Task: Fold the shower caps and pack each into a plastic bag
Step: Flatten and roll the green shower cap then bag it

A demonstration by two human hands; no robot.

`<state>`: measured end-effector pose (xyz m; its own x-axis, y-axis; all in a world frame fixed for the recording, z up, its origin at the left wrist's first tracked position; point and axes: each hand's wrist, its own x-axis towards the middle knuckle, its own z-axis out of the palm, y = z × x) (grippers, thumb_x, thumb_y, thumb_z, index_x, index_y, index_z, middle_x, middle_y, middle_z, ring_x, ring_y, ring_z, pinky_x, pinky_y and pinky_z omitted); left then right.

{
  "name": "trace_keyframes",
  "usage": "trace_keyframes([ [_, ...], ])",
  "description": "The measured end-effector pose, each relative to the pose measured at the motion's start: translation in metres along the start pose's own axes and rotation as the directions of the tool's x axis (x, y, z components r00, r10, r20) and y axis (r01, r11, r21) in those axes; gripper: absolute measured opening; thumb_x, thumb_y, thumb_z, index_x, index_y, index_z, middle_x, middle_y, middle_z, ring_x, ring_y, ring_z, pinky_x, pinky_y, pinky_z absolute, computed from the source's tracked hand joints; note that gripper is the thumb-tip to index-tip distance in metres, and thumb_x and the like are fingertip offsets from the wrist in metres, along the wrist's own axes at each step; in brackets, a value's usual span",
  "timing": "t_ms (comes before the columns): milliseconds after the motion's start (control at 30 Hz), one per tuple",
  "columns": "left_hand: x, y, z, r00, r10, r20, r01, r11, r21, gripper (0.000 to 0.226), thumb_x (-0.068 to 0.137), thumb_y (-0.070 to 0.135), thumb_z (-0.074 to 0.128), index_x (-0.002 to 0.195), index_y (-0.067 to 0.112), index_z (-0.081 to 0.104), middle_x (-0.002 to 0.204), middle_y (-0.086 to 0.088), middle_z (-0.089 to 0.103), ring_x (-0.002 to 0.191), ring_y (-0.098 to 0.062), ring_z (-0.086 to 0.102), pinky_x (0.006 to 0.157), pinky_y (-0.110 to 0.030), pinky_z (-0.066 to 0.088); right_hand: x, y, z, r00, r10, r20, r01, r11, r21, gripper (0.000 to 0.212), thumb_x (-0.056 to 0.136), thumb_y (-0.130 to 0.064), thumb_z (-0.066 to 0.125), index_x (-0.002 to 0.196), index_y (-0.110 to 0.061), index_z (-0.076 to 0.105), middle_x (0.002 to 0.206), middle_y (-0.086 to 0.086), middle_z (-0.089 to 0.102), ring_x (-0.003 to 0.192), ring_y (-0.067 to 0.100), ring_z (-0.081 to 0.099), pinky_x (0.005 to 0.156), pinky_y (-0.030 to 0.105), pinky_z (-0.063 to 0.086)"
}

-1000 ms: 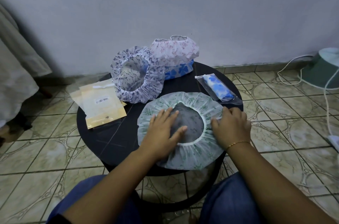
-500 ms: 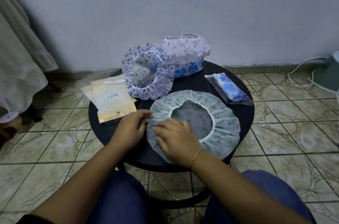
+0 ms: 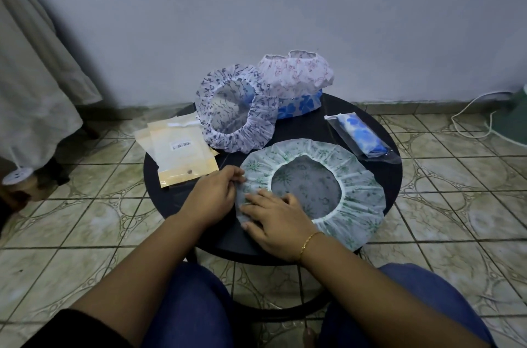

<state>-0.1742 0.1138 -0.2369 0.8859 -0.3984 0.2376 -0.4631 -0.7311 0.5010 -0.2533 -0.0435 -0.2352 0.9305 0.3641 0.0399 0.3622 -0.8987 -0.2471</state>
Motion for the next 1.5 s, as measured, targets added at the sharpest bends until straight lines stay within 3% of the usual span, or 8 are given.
trace_keyframes([
  [267, 0.006, 0.028, 0.011, 0.984, 0.029, -0.178, -0.008, 0.993, 0.116, 0.036, 0.092, 0.021, 0.047, 0.128, 0.015, 0.053, 0.12, -0.004, 0.059, 0.11, -0.023, 0.053, 0.091, -0.036, 0.043, -0.013, 0.028, -0.038, 0.908, 0.293, -0.3, -0.255, 0.954, 0.16, 0.045, 0.096, -0.04, 0.035, 0.136, -0.024, 0.048, 0.144, -0.004, 0.041, 0.133, 0.015, 0.034, 0.103, 0.036, 0.025],
  [400, 0.008, 0.062, 0.021, 0.985, 0.11, 0.132, -0.124, 0.987, 0.103, 0.084, 0.081, 0.079, 0.03, 0.143, 0.023, 0.036, 0.147, 0.0, 0.038, 0.134, -0.018, 0.034, 0.108, -0.033, 0.027, -0.032, 0.07, -0.048, 0.742, 0.567, -0.357, -0.56, 0.818, 0.136, 0.043, 0.098, -0.037, 0.037, 0.136, -0.022, 0.046, 0.147, 0.001, 0.037, 0.137, 0.02, 0.027, 0.106, 0.04, 0.024],
  [500, 0.008, 0.079, 0.037, 0.923, 0.025, 0.384, -0.087, 0.986, 0.146, 0.11, 0.063, 0.088, 0.028, 0.152, 0.027, 0.002, 0.16, 0.002, -0.005, 0.147, -0.018, -0.008, 0.118, -0.038, -0.001, -0.043, 0.09, -0.045, 0.687, 0.682, -0.25, -0.681, 0.725, 0.102, 0.055, 0.097, -0.05, 0.028, 0.146, -0.023, 0.029, 0.157, 0.004, 0.015, 0.145, 0.022, 0.004, 0.113, 0.046, 0.011],
  [800, 0.011, 0.082, 0.052, 0.872, -0.064, 0.485, -0.126, 0.929, 0.348, 0.129, 0.048, 0.097, 0.023, 0.151, 0.027, -0.012, 0.158, -0.002, -0.02, 0.144, -0.024, -0.021, 0.118, -0.043, -0.009, -0.055, 0.11, -0.025, 0.698, 0.708, -0.11, -0.693, 0.706, 0.143, 0.069, 0.093, -0.062, 0.024, 0.149, -0.021, 0.02, 0.159, 0.003, 0.006, 0.146, 0.022, -0.002, 0.115, 0.049, 0.0],
  [1000, 0.011, 0.079, 0.052, 0.88, -0.038, 0.473, -0.13, 0.94, 0.317, 0.128, 0.048, 0.097, 0.026, 0.149, 0.031, -0.017, 0.157, 0.0, -0.024, 0.144, -0.022, -0.021, 0.118, -0.041, -0.009, -0.069, 0.114, -0.037, 0.417, 0.876, -0.241, -0.811, 0.479, 0.338, 0.055, 0.091, -0.055, 0.043, 0.132, -0.019, 0.049, 0.138, 0.009, 0.037, 0.129, 0.029, 0.028, 0.104, 0.043, 0.022],
  [1167, 0.013, 0.08, 0.045, 0.866, -0.058, 0.496, -0.083, 0.963, 0.258, 0.134, 0.044, 0.095, 0.037, 0.147, 0.034, -0.021, 0.156, -0.006, -0.025, 0.145, -0.021, -0.019, 0.118, -0.039, -0.007, -0.071, 0.12, -0.041, 0.477, 0.845, -0.241, -0.509, 0.49, 0.707, 0.03, 0.089, -0.038, 0.058, 0.111, -0.019, 0.061, 0.112, 0.01, 0.059, 0.1, 0.024, 0.055, 0.09, 0.034, 0.044],
  [1300, 0.018, 0.083, 0.039, 0.866, -0.067, 0.495, -0.044, 0.977, 0.209, 0.141, 0.035, 0.099, 0.038, 0.146, 0.037, -0.021, 0.158, -0.004, -0.019, 0.146, -0.023, -0.013, 0.118, -0.046, -0.004, -0.071, 0.117, -0.049, 0.476, 0.871, -0.121, -0.169, 0.226, 0.959, 0.038, 0.088, -0.023, 0.064, 0.123, -0.016, 0.053, 0.105, 0.0, 0.061, 0.093, 0.014, 0.06, 0.091, 0.035, 0.049],
  [1500, 0.043, 0.101, 0.041, 0.859, 0.109, 0.5, -0.238, 0.95, 0.201, 0.14, 0.044, 0.09, 0.049, 0.147, 0.027, -0.023, 0.154, 0.001, -0.031, 0.141, -0.017, -0.029, 0.116, -0.042, -0.015, -0.065, 0.121, -0.046, 0.478, 0.874, 0.089, -0.024, -0.088, 0.996, 0.063, 0.084, -0.01, 0.066, 0.14, -0.008, 0.036, 0.118, 0.014, 0.058, 0.098, 0.025, 0.062, 0.086, 0.04, 0.051],
])
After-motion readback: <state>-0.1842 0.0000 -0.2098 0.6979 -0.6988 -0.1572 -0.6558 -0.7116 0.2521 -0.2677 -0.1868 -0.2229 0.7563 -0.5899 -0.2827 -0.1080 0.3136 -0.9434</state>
